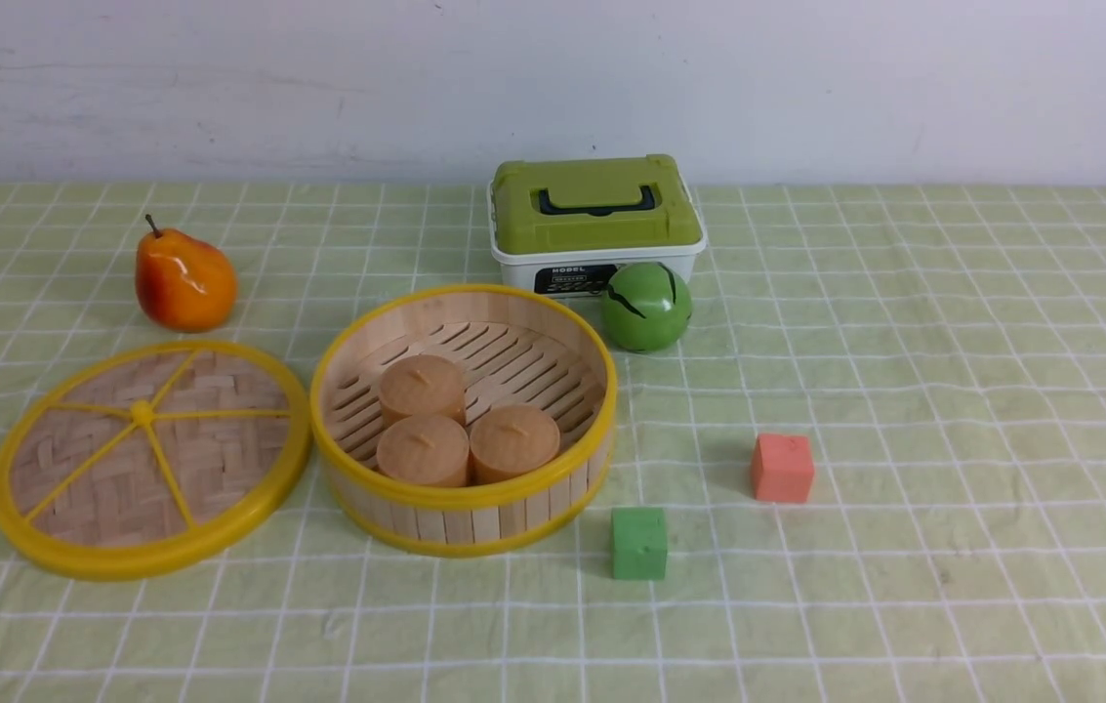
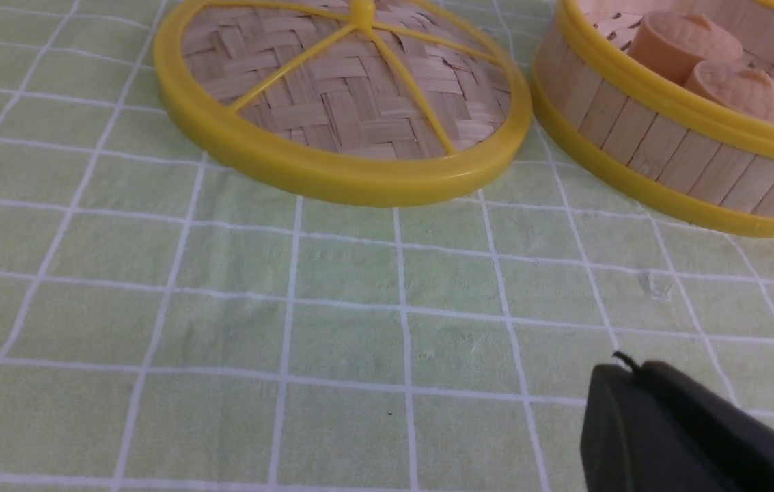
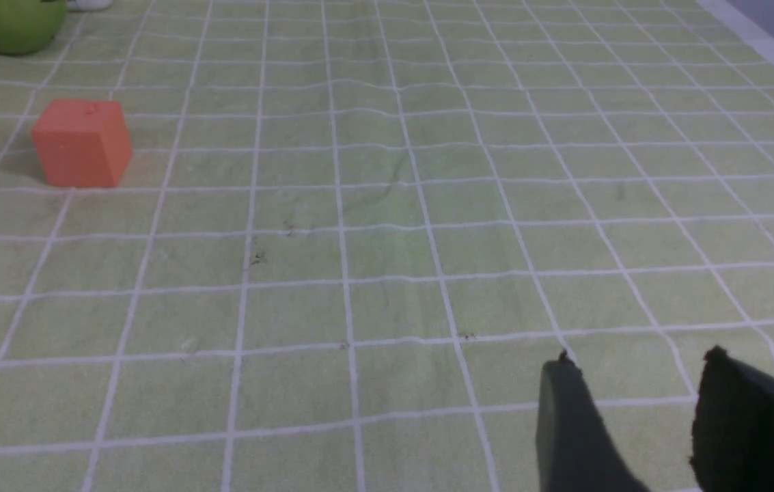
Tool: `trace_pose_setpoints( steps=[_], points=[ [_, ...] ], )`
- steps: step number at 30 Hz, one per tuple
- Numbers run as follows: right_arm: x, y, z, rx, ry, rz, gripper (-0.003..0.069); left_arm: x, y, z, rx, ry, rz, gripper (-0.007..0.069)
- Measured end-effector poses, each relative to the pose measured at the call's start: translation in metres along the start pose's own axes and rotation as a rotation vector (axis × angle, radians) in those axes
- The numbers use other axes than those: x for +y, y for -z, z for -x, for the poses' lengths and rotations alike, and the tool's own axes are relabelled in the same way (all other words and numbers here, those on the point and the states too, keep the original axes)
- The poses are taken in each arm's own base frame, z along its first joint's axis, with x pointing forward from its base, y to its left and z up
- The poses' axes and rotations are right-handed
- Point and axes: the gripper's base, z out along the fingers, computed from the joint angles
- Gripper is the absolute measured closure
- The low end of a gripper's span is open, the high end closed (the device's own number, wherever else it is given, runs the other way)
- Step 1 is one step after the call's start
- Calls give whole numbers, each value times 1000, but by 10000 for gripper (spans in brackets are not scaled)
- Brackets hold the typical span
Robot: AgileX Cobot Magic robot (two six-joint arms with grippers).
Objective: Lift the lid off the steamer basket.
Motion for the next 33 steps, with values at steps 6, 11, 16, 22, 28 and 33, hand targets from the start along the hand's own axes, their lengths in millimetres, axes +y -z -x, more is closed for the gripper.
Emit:
trace_pose_setpoints(
  steps=[6,11,16,22,28,33],
  points=[
    [0,0,0,0,0,0,418,0,0,0,0,0,0,637],
    [0,0,0,0,0,0,418,0,0,0,0,0,0,636],
    [0,0,0,0,0,0,418,0,0,0,0,0,0,634],
    [0,0,0,0,0,0,418,0,0,0,0,0,0,629],
    [0,0,0,0,0,0,418,0,0,0,0,0,0,626],
    [0,0,0,0,0,0,418,0,0,0,0,0,0,622]
  ],
)
